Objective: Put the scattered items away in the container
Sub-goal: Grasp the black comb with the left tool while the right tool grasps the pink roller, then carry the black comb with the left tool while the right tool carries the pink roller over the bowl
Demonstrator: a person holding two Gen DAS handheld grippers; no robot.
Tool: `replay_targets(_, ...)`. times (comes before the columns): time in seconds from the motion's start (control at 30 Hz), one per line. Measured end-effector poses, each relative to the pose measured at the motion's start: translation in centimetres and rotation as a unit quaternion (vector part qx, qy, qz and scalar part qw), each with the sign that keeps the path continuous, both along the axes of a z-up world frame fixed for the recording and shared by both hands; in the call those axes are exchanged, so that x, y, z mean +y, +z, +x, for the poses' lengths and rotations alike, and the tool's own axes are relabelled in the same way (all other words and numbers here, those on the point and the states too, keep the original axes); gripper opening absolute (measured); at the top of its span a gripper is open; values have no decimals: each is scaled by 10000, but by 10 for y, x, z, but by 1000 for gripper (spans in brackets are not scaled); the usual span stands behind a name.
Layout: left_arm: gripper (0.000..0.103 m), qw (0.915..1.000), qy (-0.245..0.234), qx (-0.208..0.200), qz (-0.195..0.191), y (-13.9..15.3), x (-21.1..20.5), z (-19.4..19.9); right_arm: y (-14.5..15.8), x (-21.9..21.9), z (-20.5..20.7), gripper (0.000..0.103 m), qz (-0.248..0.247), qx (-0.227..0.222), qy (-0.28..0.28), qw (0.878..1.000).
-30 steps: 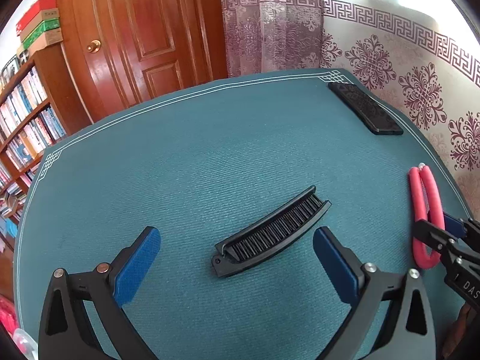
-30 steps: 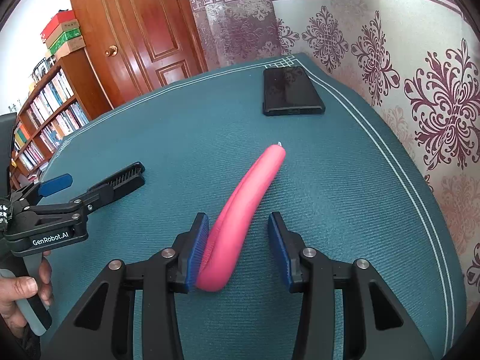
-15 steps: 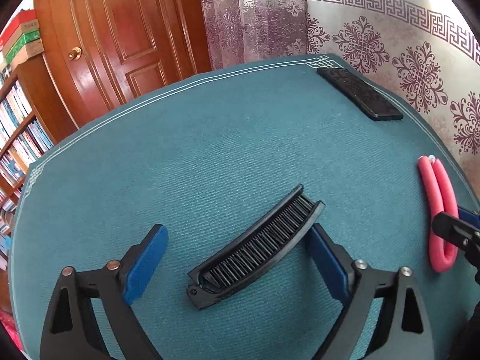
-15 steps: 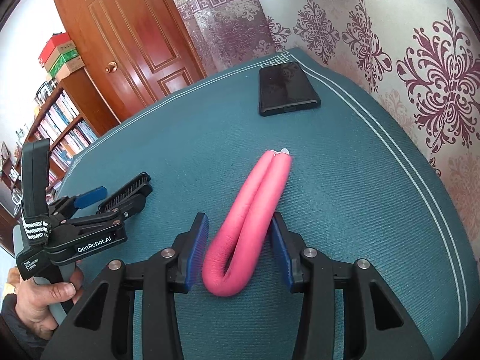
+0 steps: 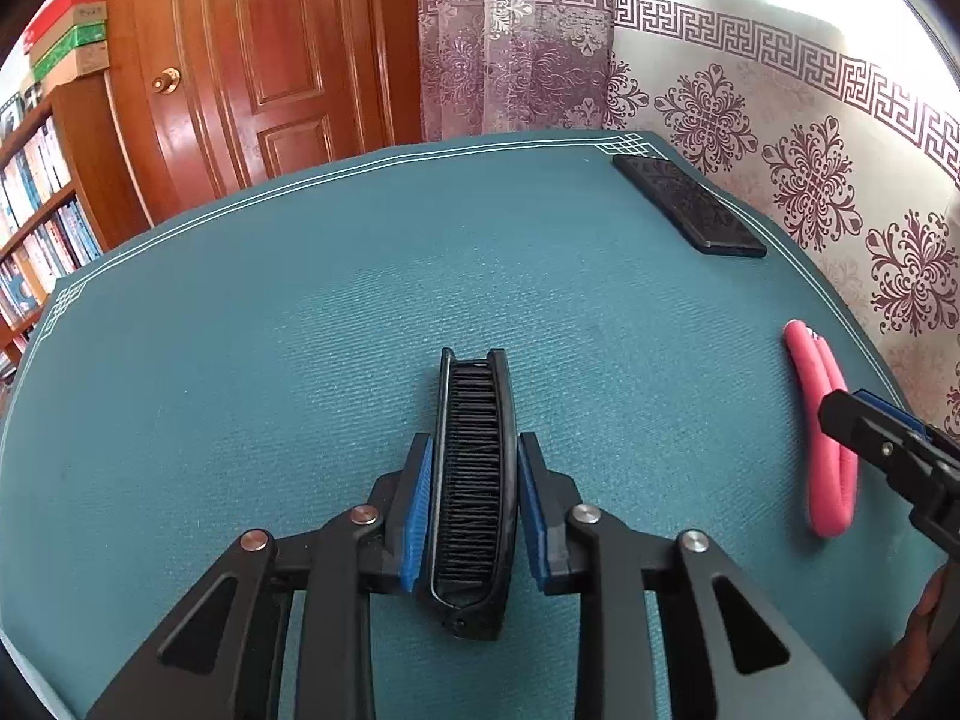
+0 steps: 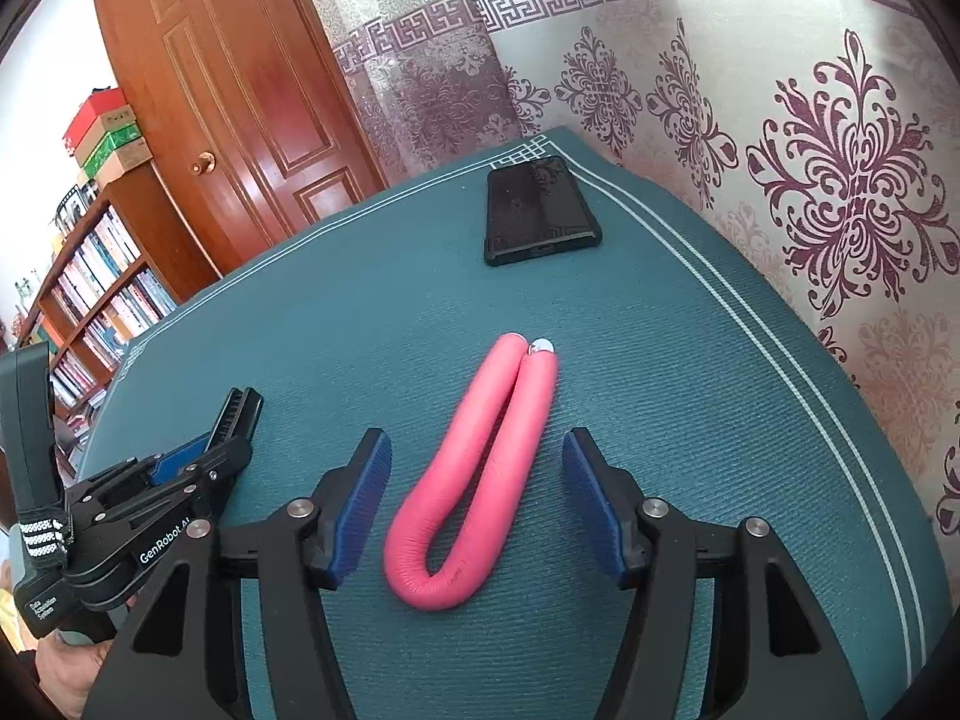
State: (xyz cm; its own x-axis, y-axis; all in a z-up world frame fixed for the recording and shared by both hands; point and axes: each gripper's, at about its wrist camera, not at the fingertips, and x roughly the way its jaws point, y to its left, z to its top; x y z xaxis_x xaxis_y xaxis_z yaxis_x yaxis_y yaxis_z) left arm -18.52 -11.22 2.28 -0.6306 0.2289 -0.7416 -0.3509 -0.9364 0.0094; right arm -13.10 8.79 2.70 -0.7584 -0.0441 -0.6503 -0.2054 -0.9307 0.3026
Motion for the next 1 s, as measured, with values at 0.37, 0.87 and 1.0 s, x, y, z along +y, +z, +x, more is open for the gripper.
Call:
replay_targets(0.37, 30, 9995, 248, 61, 180, 6, -13, 19, -6, -6, -8, 65, 452, -213, -179, 9986)
replay_targets(0.87, 30, 9987, 389, 164, 301, 18, -29, 52, -9, -25, -6, 36, 684, -222, 310, 9969)
replay_targets(1.0, 30, 9980, 461, 237, 364, 25, -42, 64, -11, -21, 0, 32, -132, -124, 649, 9977)
